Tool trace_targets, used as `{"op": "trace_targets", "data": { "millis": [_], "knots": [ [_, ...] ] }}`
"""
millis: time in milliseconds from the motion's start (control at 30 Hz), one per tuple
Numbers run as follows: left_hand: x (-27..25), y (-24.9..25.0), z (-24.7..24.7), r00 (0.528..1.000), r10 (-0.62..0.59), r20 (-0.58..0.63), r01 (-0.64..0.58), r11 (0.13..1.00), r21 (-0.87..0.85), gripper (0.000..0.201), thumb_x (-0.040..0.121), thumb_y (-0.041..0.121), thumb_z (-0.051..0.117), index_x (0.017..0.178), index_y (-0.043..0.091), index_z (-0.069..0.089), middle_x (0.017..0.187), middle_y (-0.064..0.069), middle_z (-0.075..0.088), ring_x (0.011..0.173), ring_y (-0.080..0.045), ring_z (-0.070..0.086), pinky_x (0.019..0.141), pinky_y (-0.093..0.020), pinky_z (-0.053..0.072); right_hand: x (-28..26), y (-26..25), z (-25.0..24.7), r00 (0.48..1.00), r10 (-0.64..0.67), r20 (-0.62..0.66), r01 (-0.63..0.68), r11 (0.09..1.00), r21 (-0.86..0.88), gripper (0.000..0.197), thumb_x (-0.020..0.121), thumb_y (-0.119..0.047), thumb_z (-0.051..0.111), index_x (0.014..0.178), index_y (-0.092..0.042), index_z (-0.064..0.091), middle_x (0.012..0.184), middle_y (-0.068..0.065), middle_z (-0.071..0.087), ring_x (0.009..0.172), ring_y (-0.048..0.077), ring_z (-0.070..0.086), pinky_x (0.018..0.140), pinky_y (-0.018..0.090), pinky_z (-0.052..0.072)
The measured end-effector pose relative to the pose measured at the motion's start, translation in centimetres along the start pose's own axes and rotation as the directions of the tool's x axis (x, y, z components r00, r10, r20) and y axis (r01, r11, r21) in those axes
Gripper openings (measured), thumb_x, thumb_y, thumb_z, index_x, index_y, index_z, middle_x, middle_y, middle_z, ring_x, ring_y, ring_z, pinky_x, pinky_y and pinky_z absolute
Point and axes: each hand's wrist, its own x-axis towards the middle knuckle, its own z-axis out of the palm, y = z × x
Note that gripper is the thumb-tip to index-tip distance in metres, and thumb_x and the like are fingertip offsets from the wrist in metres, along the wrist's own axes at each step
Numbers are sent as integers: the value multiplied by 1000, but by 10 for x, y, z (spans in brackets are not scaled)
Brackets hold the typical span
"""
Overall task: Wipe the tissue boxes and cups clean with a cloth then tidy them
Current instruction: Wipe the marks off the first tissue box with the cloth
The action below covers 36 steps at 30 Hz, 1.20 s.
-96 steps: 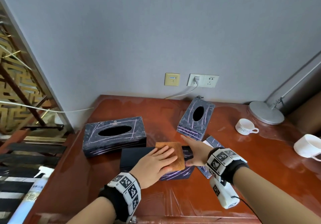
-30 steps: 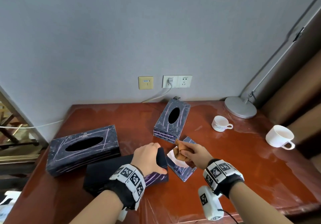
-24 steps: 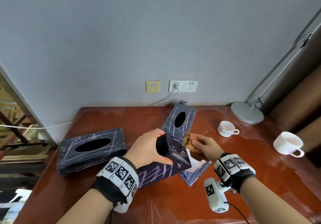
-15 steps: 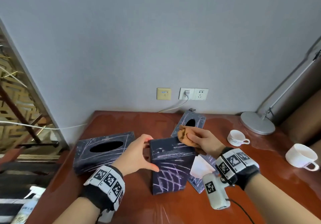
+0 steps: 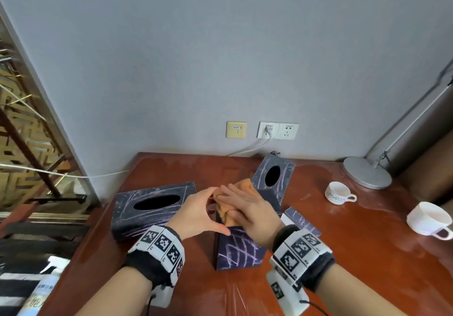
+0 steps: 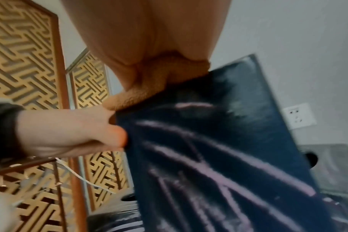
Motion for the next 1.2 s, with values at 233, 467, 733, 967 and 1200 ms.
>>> {"op": "trace_targets", "data": {
  "millis": [233,467,733,967,1200],
  "knots": [
    [0,1,-2,1000,6,-4,-6,996,93,83,57,30,89,129,25,47,120,13,57,110,0,55,96,-15,42,-2,-3,-37,982,-71,172,5,935,355,31,92,-14,48,119,-16,62,131,-5,54,125,-1,43,110,15,30],
    [6,-1,-2,999,-21,34,19,998,66,85,54,33,90,128,25,50,124,10,59,112,-3,57,102,-30,46,-6,23,-20,983,94,158,-96,995,6,79,80,-71,17,142,-24,33,147,-16,14,139,1,4,117,33,-3],
    [4,-1,-6,998,-38,49,35,998,58,81,53,28,91,124,26,51,121,12,61,112,-3,58,101,-28,47,-26,15,-38,962,-4,272,-110,909,403,45,77,11,61,114,-13,65,131,-11,53,129,-10,36,111,10,20],
    [9,6,-8,995,-59,85,53,996,77,77,58,23,89,123,28,49,124,11,59,116,-4,56,104,-30,44,-27,43,-67,957,276,85,-282,826,488,48,88,-4,56,127,-31,47,140,-15,40,134,7,34,114,31,25],
    [19,39,-9,980,-66,187,-61,797,600,86,64,49,80,134,22,37,127,6,44,116,-15,46,99,-30,39,-37,47,-31,968,250,4,-225,865,449,45,83,-15,65,122,-31,51,140,-20,37,135,-8,18,108,4,12]
  ]
}}
